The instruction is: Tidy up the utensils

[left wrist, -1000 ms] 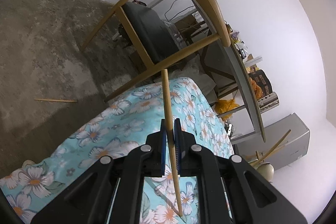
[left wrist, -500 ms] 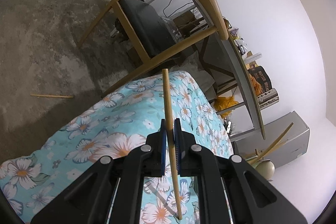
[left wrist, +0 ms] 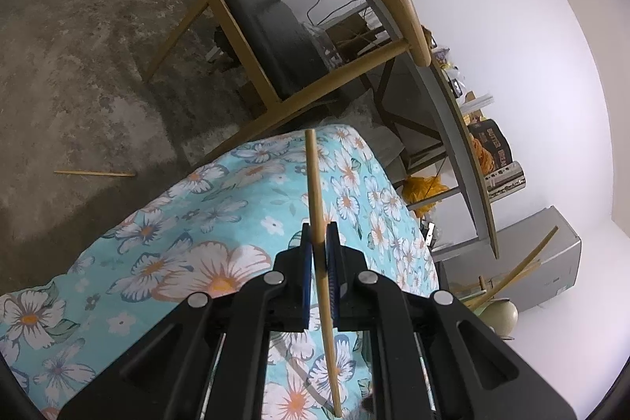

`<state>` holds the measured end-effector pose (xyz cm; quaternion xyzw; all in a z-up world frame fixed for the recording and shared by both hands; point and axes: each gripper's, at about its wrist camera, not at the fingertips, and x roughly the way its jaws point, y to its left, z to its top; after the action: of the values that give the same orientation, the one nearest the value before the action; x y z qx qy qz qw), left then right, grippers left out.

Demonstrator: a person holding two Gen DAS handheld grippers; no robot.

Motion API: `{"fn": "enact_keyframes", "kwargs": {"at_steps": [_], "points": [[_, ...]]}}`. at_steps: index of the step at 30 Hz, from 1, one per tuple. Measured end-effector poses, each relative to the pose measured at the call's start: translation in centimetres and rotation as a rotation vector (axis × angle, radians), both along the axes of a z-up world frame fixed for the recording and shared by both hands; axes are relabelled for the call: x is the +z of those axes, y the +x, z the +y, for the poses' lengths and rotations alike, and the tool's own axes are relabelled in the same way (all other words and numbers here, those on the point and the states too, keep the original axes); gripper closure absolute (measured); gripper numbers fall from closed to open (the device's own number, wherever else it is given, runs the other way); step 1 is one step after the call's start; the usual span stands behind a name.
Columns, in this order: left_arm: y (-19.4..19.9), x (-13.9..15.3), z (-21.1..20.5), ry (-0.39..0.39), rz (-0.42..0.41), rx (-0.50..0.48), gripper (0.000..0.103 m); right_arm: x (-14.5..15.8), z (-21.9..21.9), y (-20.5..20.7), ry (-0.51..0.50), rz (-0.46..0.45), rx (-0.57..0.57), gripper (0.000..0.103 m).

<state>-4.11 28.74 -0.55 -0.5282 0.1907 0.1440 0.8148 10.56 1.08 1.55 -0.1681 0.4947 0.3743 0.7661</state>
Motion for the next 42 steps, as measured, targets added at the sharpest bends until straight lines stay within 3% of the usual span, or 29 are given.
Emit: {"fn": "enact_keyframes", "kwargs": {"at_steps": [2, 5, 7, 11, 13, 17, 20, 23, 25, 28, 31, 38, 42], "points": [[-0.4, 0.7, -0.1, 0.026, -0.020, 0.002, 0.097, 1.5, -1.7, -0.6, 0.091, -0.028, -0.049, 0.099], [-0.7, 2.5, -1.0, 0.129, -0.055, -0.022, 0.097, 4.4, -4.8, -1.7, 0.266, -0.028, -0.110, 0.099], [-1.2, 4.2, -2.2, 0.210, -0.094, -0.040, 0.098, 7.1, -6.7, -2.7, 0.345, -0.104, -0.145, 0.099], [-3.0, 6.3, -4.5, 0.247, -0.177, -0.098, 0.098, 11.9, -8.4, -2.6, 0.462, -0.223, -0.185, 0.099], [-3.6, 7.4, -5.5, 0.259, -0.219, -0.122, 0.098, 13.6, -9.1, -2.3, 0.546, -0.230, -0.202, 0.099], [-4.3, 11.5, -7.7, 0.366, -0.300, -0.133, 0.098, 16.8, -10.1, -1.3, 0.644, -0.292, -0.227, 0.099], [-3.7, 15.1, -8.9, 0.445, -0.367, -0.137, 0.098, 18.4, -10.3, -0.1, 0.715, -0.268, -0.211, 0.099], [-2.3, 18.3, -10.3, 0.565, -0.389, -0.132, 0.098, 20.0, -11.1, 0.4, 0.782, -0.277, -0.220, 0.099], [-0.7, 19.5, -10.7, 0.604, -0.388, -0.147, 0.098, 20.0, -11.3, 0.5, 0.797, -0.285, -0.220, 0.099], [2.4, 19.9, -10.5, 0.577, -0.401, -0.162, 0.098, 20.3, -12.4, 0.8, 0.823, -0.287, -0.231, 0.099], [4.9, 19.6, -11.4, 0.627, -0.372, -0.155, 0.098, 20.2, -13.4, 0.7, 0.840, -0.299, -0.249, 0.099], [9.0, 15.0, -14.1, 0.669, -0.288, -0.238, 0.097, 20.2, -14.5, 1.0, 0.866, -0.308, -0.262, 0.099], [9.6, 13.9, -16.0, 0.709, -0.267, -0.287, 0.096, 20.0, -14.4, 1.5, 0.875, -0.295, -0.266, 0.099]]}}
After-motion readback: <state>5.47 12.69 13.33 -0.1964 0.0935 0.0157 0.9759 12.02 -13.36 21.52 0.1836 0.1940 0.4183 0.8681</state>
